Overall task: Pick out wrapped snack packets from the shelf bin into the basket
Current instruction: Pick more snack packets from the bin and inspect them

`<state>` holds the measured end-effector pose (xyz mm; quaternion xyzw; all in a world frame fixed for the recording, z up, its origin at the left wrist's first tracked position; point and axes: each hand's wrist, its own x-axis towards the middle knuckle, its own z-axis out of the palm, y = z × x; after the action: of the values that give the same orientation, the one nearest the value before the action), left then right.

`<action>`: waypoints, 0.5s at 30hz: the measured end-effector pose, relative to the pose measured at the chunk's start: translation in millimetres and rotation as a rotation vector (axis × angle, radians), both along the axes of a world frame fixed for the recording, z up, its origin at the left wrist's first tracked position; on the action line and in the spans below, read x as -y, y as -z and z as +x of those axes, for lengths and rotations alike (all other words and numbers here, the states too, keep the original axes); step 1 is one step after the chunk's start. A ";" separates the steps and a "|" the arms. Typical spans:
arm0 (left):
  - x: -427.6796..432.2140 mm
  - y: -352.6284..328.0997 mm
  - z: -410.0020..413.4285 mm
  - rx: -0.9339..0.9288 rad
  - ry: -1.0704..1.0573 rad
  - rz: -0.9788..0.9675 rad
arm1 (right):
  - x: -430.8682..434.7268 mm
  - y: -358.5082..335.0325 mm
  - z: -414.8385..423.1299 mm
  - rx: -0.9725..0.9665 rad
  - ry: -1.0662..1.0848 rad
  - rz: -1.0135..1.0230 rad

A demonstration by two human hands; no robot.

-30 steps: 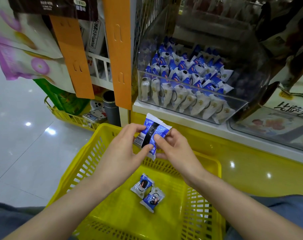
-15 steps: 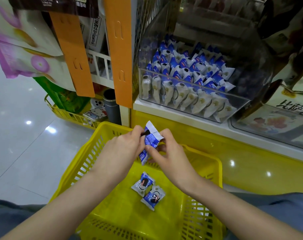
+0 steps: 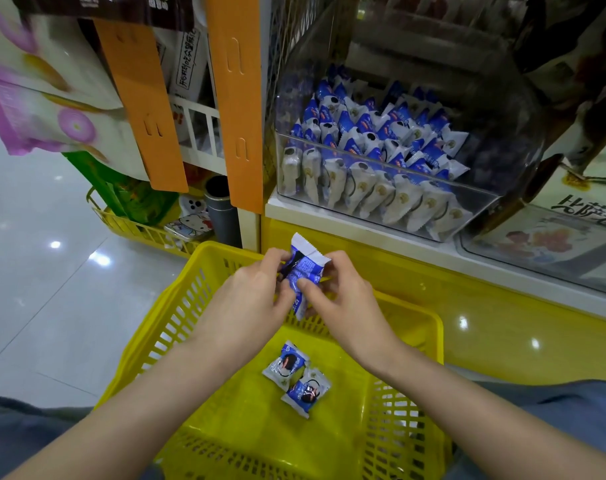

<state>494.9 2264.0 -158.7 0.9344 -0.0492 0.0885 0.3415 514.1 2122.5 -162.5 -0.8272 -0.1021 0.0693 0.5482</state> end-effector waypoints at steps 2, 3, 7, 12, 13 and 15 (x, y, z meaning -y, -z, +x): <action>-1.8 4.0 1.8 -0.016 0.015 0.011 | -1.2 -0.5 1.7 -0.055 0.006 0.085; -3.0 4.8 3.5 -0.036 0.026 -0.013 | -1.9 -1.5 1.7 -0.070 0.007 0.125; -0.4 -4.3 7.9 -0.214 0.052 -0.480 | 3.8 -6.5 0.6 0.142 -0.048 -0.119; 4.8 -9.7 12.1 -0.372 0.086 -0.951 | 2.5 -12.3 -4.3 0.369 -0.192 -0.344; 5.7 -9.6 13.0 -0.349 0.049 -0.954 | 1.9 -13.2 -5.1 0.384 -0.200 -0.340; 7.0 -9.6 15.4 -0.323 -0.055 -0.977 | 2.0 -15.6 -4.3 0.388 -0.157 -0.288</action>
<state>510.3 2256.9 -149.0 0.6684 0.0760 -0.0353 0.7391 509.9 2120.5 -146.9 -0.8842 -0.2585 -0.0346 0.3876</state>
